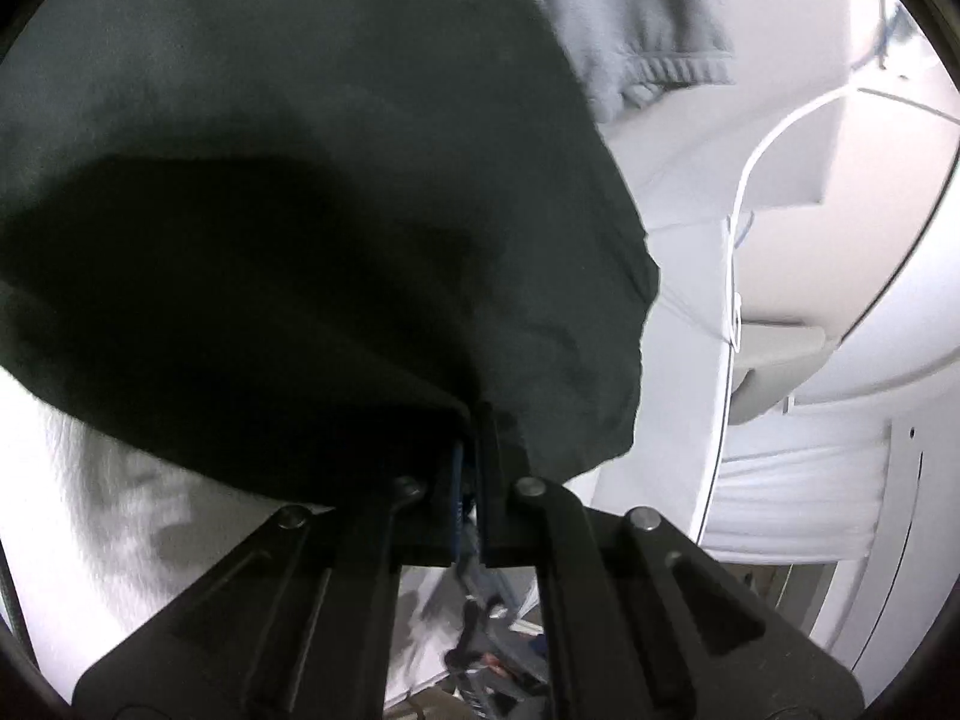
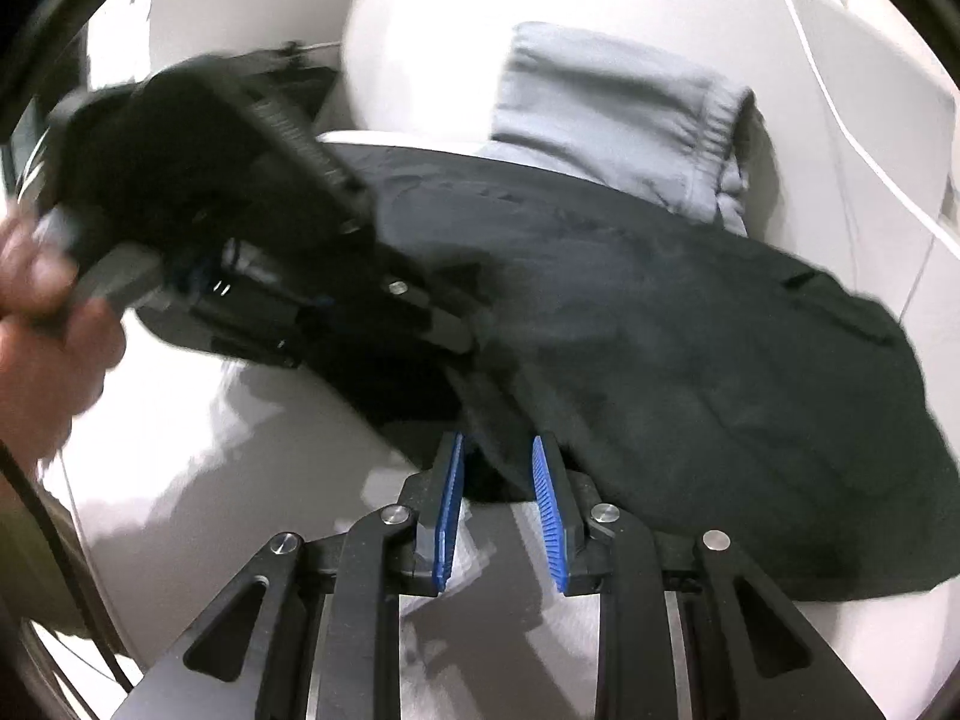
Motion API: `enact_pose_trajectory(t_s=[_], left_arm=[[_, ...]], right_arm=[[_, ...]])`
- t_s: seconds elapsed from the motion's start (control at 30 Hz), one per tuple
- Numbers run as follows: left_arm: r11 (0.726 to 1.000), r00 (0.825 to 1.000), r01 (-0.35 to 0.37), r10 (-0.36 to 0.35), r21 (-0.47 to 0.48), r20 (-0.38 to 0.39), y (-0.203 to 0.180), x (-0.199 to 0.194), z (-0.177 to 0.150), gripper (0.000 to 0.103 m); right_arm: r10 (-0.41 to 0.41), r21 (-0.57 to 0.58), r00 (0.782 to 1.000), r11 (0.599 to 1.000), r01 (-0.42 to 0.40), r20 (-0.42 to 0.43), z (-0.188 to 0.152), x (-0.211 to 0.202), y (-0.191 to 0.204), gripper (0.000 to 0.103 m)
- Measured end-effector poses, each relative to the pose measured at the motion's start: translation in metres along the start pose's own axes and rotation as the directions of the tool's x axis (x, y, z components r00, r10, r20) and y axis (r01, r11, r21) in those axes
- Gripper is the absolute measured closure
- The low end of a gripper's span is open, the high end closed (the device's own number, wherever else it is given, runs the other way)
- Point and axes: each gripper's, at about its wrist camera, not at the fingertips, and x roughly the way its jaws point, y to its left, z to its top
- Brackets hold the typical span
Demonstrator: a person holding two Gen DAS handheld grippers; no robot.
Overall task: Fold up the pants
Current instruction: 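Grasp the side edge of the black pants with the left gripper and lift it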
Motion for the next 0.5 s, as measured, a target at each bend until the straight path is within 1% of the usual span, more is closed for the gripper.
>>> enact_pose_trajectory(t_s=[0.07,0.13,0.2,0.23,0.27,0.3,0.37,0.4,0.43,0.47,0.5], left_arm=[[1.000,1.000,0.026,-0.026,0.010,-0.001,-0.004,-0.006,0.000,0.103],[0.999,0.999,0.050,-0.050,-0.012,-0.008,-0.003,-0.012,0.001,0.103],[0.998,0.998,0.066,-0.066,-0.017,-0.003,-0.005,-0.018,0.000,0.103],[0.997,0.998,0.070,-0.070,-0.012,-0.004,-0.007,-0.018,0.001,0.103],[0.997,0.997,0.071,-0.071,-0.003,-0.006,-0.008,-0.019,0.001,0.103],[0.997,0.997,0.073,-0.073,0.003,-0.007,-0.008,-0.020,0.001,0.103],[0.997,0.997,0.077,-0.077,-0.007,-0.020,-0.004,-0.019,0.000,0.103],[0.997,0.997,0.073,-0.074,-0.014,-0.024,-0.002,-0.018,-0.001,0.103],[0.997,0.997,0.067,-0.068,-0.023,-0.024,0.001,-0.017,-0.001,0.103],[0.998,0.998,0.061,-0.062,-0.034,-0.018,0.002,-0.015,-0.001,0.102],[0.998,0.999,0.049,-0.050,-0.045,-0.016,0.005,-0.014,-0.001,0.101]], right_arm=[[-0.032,-0.051,0.999,0.998,0.032,0.008,-0.002,-0.002,0.008,0.075],[-0.069,-0.095,0.998,0.993,0.070,0.009,0.002,0.001,0.016,0.074],[-0.148,-0.170,0.988,0.974,0.152,0.034,0.007,0.004,0.027,0.073],[-0.172,-0.186,0.984,0.966,0.178,0.044,0.009,0.005,0.030,0.073],[-0.196,-0.196,0.979,0.959,0.204,0.058,0.012,0.006,0.031,0.070],[-0.204,-0.200,0.977,0.957,0.212,0.062,0.014,0.007,0.033,0.063],[-0.208,-0.201,0.977,0.956,0.212,0.041,0.016,0.015,0.033,0.053],[-0.202,-0.210,0.979,0.957,0.200,0.015,0.016,0.019,0.033,0.054],[-0.189,-0.206,0.982,0.961,0.186,0.007,0.016,0.020,0.032,0.057],[-0.160,-0.172,0.987,0.973,0.156,-0.006,0.017,0.018,0.026,0.079],[-0.133,-0.101,0.990,0.987,0.128,-0.042,0.017,0.019,0.013,0.089]])
